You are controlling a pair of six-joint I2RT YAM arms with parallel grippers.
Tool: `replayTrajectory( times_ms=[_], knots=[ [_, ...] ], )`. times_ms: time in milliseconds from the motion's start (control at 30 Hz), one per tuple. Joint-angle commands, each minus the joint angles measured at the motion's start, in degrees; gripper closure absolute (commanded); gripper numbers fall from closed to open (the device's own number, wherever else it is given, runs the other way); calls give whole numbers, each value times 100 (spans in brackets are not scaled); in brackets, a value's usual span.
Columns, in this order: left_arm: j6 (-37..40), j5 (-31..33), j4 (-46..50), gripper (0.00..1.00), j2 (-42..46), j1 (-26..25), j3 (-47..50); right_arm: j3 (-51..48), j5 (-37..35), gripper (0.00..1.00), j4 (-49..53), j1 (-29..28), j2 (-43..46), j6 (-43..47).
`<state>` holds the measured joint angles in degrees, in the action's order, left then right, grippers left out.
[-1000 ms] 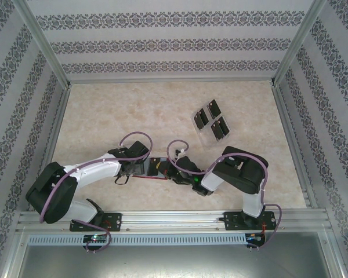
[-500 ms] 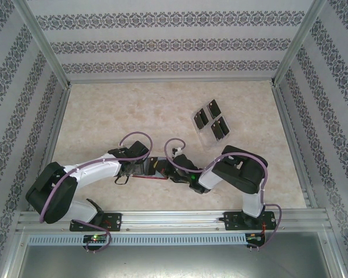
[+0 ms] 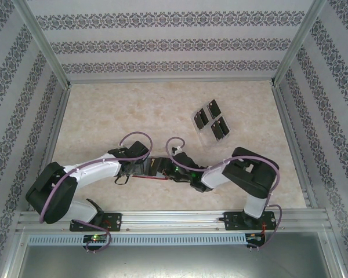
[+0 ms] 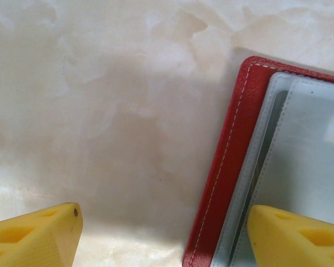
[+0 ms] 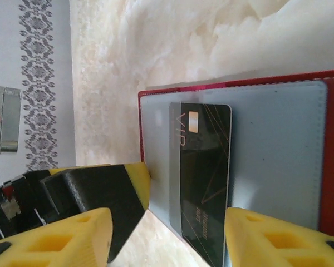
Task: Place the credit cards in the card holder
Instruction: Insert the credit card into the card slot.
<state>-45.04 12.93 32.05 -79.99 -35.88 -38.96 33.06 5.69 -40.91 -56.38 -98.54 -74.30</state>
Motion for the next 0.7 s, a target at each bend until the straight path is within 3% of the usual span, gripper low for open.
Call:
replayTrajectory(
  times_ms=[0,67,133,233,333,667],
  knots=[
    [112,-144,548,21,111,50,-98,113,7,41,966,55,453,431],
    [168,-212,514,21,223,53,-149,145,-15,42,1390,133,681,559],
    [261,-373,420,21,354,50,-186,175,-31,50,1873,199,900,708],
    [343,-574,271,22,528,11,-274,257,-39,81,2384,292,1081,916],
    [371,-647,231,22,563,-46,-424,337,30,100,2605,336,1097,1082],
    [436,-974,-262,22,17,-321,-762,387,222,100,2133,337,489,1060]
  ],
)
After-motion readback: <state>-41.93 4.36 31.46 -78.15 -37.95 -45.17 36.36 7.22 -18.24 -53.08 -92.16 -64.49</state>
